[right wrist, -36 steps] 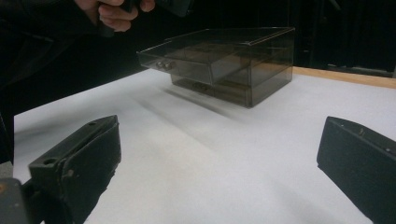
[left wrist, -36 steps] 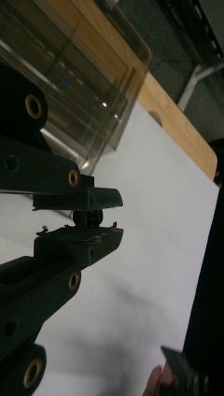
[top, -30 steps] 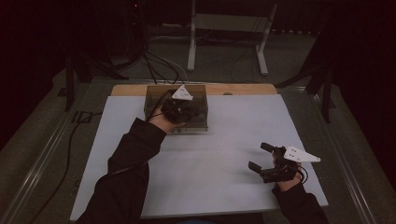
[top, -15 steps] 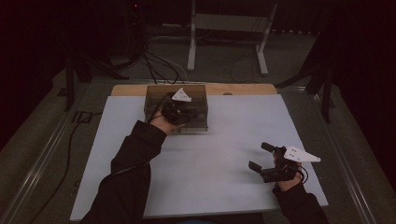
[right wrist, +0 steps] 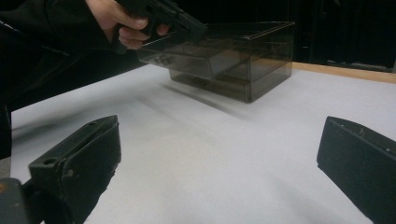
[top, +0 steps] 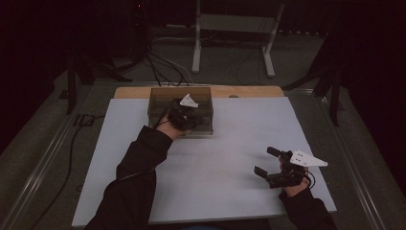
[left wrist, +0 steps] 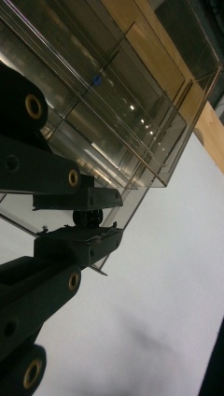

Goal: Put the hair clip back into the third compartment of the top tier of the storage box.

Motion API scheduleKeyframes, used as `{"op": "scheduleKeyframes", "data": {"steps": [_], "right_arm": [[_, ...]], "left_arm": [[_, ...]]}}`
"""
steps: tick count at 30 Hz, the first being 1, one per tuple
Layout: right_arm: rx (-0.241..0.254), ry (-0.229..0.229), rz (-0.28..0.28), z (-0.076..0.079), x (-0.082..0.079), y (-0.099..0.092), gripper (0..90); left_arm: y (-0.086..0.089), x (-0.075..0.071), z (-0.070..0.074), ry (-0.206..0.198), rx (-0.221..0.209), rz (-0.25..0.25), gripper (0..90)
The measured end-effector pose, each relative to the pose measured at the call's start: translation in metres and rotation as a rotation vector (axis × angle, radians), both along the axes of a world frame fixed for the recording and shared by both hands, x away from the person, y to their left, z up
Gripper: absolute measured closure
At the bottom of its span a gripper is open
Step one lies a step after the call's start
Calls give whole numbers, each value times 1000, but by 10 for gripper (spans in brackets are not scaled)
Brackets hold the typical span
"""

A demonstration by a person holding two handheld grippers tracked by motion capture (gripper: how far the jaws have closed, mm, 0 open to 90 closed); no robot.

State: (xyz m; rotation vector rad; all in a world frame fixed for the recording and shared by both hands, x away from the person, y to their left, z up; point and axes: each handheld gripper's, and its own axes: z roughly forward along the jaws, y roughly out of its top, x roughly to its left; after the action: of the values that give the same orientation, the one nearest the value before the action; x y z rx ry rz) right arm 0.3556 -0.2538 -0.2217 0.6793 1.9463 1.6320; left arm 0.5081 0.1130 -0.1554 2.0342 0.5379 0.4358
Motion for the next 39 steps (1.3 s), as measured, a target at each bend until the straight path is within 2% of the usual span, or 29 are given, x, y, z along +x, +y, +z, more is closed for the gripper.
{"op": "scheduleKeyframes", "data": {"steps": [3, 15, 20, 24, 29, 38, 39], "right_arm": [[2, 1, 1, 0, 0, 0, 0], [1, 4, 1, 0, 0, 0, 0], [-2, 2, 0, 0, 0, 0, 0], [-1, 2, -2, 0, 0, 0, 0], [-5, 2, -1, 0, 0, 0, 0], [4, 2, -6, 1, -1, -2, 0], [2, 1, -5, 1, -1, -1, 0]], "left_arm": [[0, 0, -1, 2, 1, 6, 814], [-4, 3, -4, 28, 55, 21, 814], [-4, 3, -1, 31, 72, 27, 814], [-6, 1, 3, 21, 104, 26, 813], [-8, -1, 9, 5, 125, 30, 812], [-9, -1, 14, -13, 125, 45, 803], [-9, -1, 15, -20, 126, 50, 760]]}}
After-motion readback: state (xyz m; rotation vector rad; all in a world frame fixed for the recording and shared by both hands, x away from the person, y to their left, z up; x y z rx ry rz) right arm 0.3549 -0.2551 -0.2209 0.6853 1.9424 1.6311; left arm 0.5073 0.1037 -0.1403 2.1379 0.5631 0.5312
